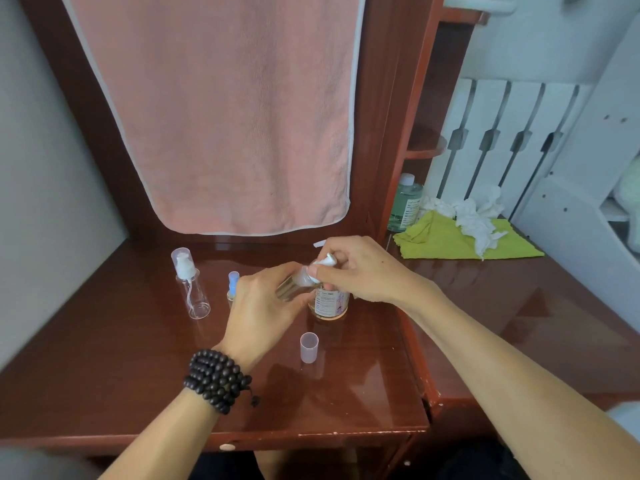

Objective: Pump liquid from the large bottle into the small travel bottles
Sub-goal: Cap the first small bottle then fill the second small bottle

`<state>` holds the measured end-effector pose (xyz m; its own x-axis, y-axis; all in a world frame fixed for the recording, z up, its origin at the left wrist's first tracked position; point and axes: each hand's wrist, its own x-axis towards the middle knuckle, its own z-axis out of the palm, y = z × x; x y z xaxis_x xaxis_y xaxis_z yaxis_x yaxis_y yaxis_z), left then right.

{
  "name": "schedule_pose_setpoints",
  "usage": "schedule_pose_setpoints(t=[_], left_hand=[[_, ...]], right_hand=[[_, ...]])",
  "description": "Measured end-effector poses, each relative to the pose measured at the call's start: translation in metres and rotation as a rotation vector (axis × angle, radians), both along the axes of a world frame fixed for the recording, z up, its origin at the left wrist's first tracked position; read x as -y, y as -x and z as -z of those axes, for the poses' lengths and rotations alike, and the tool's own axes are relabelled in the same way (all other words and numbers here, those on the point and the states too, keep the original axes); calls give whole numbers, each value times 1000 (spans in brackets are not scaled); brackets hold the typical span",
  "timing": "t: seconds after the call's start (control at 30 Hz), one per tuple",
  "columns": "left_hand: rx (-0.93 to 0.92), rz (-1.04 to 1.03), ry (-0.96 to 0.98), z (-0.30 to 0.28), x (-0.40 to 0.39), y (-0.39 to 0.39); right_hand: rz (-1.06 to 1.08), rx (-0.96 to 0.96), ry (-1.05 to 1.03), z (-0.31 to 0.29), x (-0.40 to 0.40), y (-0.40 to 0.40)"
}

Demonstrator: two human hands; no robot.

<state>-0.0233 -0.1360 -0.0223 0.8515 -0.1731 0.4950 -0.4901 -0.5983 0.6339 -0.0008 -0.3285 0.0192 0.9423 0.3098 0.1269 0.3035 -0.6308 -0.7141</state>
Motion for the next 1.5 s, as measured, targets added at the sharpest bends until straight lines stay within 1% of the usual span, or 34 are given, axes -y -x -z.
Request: schedule_pose_setpoints(t=[0.1, 0.13, 0.23, 0.27, 0.4, 0.47, 0.53, 0.6, 0.67, 0.73, 0.77, 0.83, 0.93, 1.07, 1.13, 1.3, 1.43, 1.5], left_hand=[[-135, 25, 81, 7, -7, -2], [-168, 12, 108, 8, -11, -3], [-209, -45, 144, 10, -27, -5], [-226, -48, 156, 10, -32, -6], [-306, -23, 233, 11, -44, -1], [-311, -7, 255, 10, -45, 1], [-305, 12, 269, 10, -46, 2], [-299, 28, 278, 9, -47, 3], [-298, 30, 277, 9, -49, 2], [-306, 35, 283, 8, -51, 2], [-310, 40, 285, 8, -50, 2], [-308, 48, 282, 7, -47, 4], [-305, 59, 289, 7, -42, 4], [-311, 62, 287, 9, -39, 3], [-313, 65, 282, 9, -39, 2], [-269, 46, 274, 7, -41, 0], [-252, 0, 273, 13, -41, -4], [-264, -10, 300, 20, -41, -4]], right_hand=[[-35, -9, 175, 5, -3, -4], [-30, -31, 201, 6, -2, -5], [-44, -130, 175, 11, -1, -5], [-60, -161, 215, 16, -1, -4], [-195, -305, 582, 47, -20, 3], [-248, -306, 676, 61, -35, 7], [-266, -249, 702, 75, -45, 7], [-204, -235, 621, 77, -45, 7], [-57, -238, 392, 61, -41, 4], [105, -189, 144, 34, -37, -1], [149, -155, 63, 21, -34, -4], [164, -123, -59, 2, -31, -9], [138, -110, -305, -4, -32, -12], [153, 53, -553, 1, -38, -12], [99, 106, -536, 3, -42, -10], [37, 212, -349, 9, -48, -5], [47, 255, -322, 14, -55, -5], [43, 237, -303, 17, -59, -6]])
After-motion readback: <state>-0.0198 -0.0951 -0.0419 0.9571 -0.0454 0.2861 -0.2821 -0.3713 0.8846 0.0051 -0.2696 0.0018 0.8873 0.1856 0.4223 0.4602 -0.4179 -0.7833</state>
